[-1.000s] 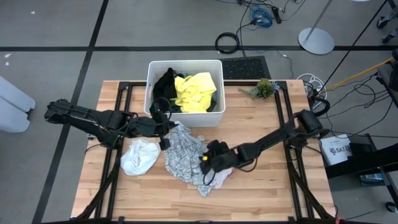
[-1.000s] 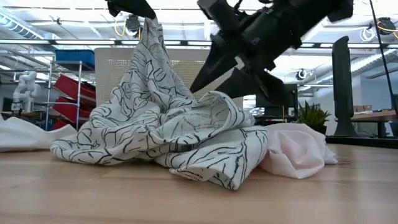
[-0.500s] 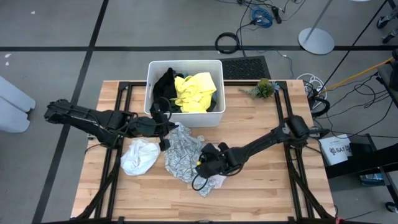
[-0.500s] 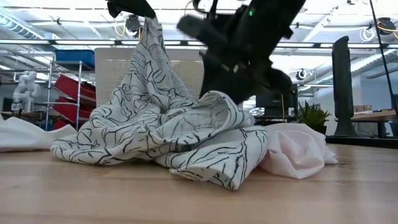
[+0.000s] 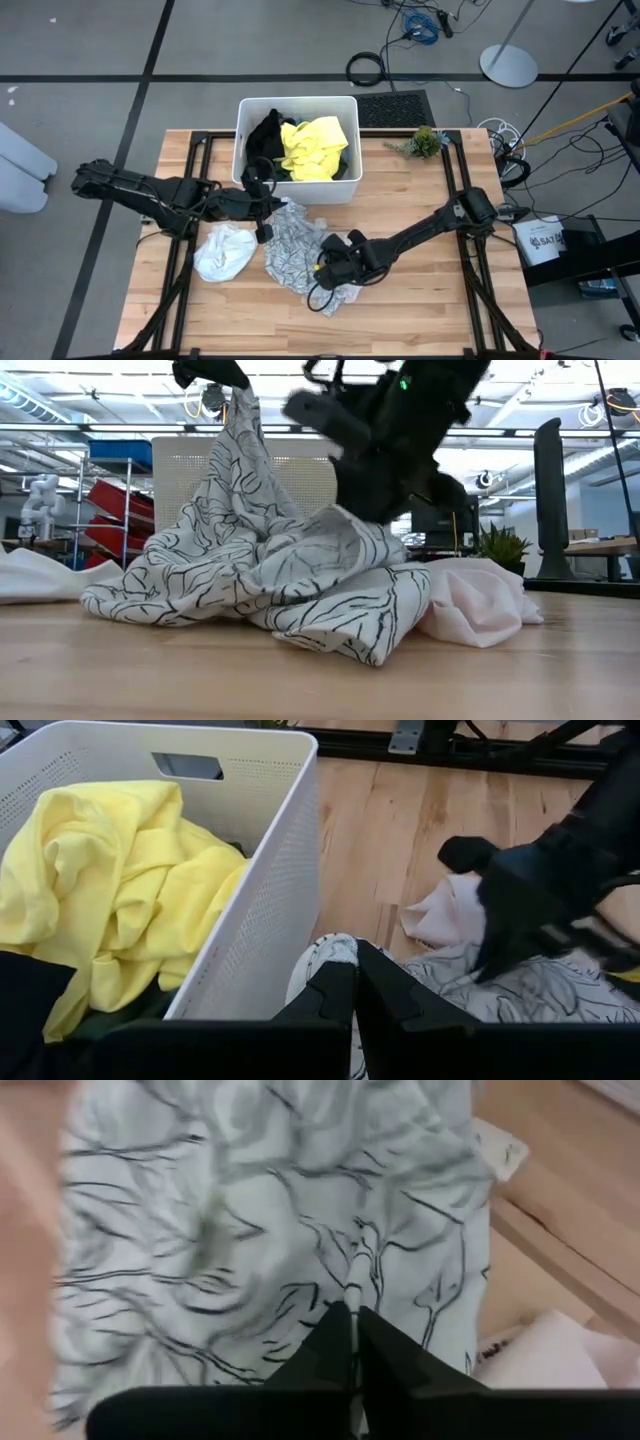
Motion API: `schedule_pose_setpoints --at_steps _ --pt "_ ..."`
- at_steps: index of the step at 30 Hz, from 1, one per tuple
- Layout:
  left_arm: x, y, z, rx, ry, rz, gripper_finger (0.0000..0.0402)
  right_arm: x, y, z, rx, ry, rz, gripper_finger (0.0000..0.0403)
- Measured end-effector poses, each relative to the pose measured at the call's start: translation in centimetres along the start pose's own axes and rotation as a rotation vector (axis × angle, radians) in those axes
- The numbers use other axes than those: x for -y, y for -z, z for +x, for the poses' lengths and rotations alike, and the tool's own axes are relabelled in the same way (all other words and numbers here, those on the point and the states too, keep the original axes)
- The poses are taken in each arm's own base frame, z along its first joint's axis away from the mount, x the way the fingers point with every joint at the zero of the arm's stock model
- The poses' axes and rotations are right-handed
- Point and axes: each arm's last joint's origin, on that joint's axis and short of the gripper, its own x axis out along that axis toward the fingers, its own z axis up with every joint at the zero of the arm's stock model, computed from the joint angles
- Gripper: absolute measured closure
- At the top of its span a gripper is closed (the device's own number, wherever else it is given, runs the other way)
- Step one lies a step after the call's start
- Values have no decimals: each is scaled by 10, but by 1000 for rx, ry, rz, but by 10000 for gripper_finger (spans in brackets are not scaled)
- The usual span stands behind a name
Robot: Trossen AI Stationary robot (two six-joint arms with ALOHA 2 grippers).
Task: Fold laundry
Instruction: Fold the white patterned blouse
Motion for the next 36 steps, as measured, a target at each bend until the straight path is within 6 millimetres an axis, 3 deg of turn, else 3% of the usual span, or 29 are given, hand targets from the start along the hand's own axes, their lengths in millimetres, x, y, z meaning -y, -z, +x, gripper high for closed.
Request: schedule_pose_setpoints --at_steps 4,12,16,20,25,33,36 --pt "-1 2 0 -21 -5 10 395 -18 -19 -34 18 -56 -69 402" --pt "-1 4 0 -37 -7 17 395 -55 -54 -151 222 -179 -268 403" --pt "0 4 0 -41 6 -6 395 -66 -59 -205 306 -269 -334 403" --pt "0 4 0 -41 10 -10 395 -67 -55 -243 334 -315 -376 403" --pt "1 4 0 -53 64 -62 395 -58 -41 -265 257 -310 -368 403" --pt "7 0 -1 -37 208 -106 395 -27 -2 -273 -26 -99 -208 403" --pt "9 -2 -1 -36 256 -115 395 -28 10 -278 -43 -121 -199 403"
